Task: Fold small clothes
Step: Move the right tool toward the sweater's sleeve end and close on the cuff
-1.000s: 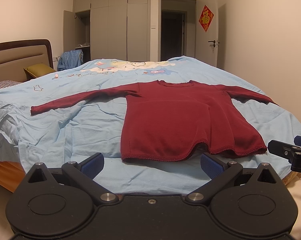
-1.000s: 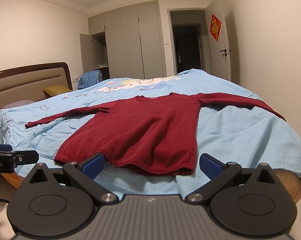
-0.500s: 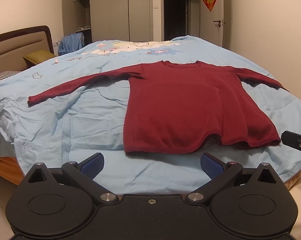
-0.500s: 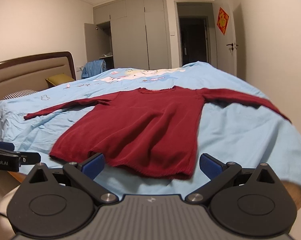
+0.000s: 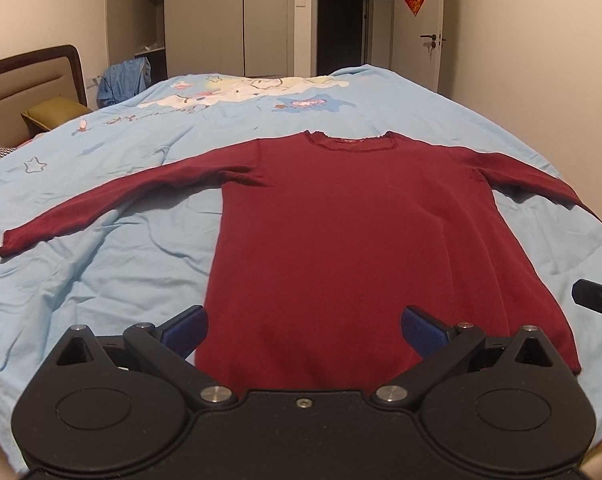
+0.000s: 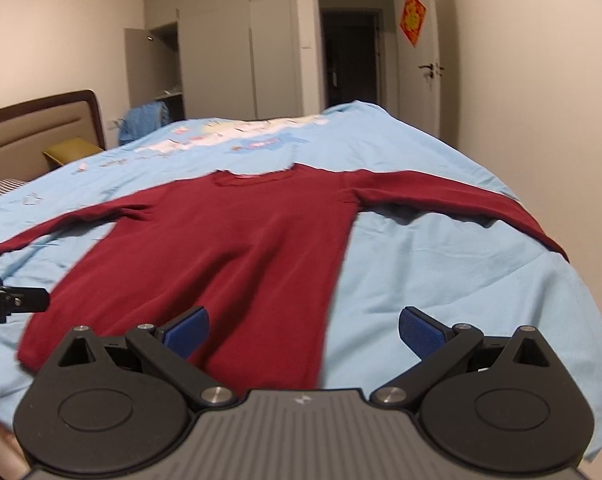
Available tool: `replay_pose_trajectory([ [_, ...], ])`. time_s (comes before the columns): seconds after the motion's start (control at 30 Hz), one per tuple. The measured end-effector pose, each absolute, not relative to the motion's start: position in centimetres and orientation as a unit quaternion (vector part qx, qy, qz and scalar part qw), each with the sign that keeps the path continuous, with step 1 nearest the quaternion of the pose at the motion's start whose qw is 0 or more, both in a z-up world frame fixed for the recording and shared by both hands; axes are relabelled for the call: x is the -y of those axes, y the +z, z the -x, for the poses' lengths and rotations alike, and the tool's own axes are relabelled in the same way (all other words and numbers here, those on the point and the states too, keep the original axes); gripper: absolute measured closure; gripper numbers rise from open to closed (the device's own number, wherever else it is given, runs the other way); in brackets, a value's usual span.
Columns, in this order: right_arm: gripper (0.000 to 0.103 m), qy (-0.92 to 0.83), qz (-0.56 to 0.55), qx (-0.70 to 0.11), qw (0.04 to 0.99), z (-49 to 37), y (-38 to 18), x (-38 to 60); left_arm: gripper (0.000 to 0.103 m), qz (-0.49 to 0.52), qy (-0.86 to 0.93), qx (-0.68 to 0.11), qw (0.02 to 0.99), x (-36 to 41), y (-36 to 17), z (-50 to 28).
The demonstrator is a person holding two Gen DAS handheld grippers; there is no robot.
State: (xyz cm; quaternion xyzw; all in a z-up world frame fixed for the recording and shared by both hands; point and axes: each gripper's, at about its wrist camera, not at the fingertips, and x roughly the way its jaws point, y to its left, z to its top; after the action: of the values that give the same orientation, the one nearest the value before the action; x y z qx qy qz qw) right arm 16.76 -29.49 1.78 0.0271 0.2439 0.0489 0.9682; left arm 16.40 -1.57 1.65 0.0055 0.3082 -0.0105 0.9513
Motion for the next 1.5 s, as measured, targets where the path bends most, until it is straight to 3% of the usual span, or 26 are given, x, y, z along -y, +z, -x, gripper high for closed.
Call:
replay_pose_trajectory([
  [0.43, 0.0, 0.005, -0.068, -0.263, 0.962, -24.4, 0.1, 34.8, 0.001, -0.034, -0.029, -0.318, 0.947, 5.3, 0.9, -24.7],
  [1.0, 0.0, -0.067, -0.14, -0.247, 0.957, -32.4, -1.7, 43.5, 0.001, 0.016, -0.078, -0.295, 0.952, 8.1, -3.0, -35.7],
  [1.5, 0.0, -0.107, -0.318, -0.187, 0.923, -37.2, -2.9, 52.9, 0.001, 0.029, -0.082, -0.264, 0.961, 7.0, -6.5, -36.1],
])
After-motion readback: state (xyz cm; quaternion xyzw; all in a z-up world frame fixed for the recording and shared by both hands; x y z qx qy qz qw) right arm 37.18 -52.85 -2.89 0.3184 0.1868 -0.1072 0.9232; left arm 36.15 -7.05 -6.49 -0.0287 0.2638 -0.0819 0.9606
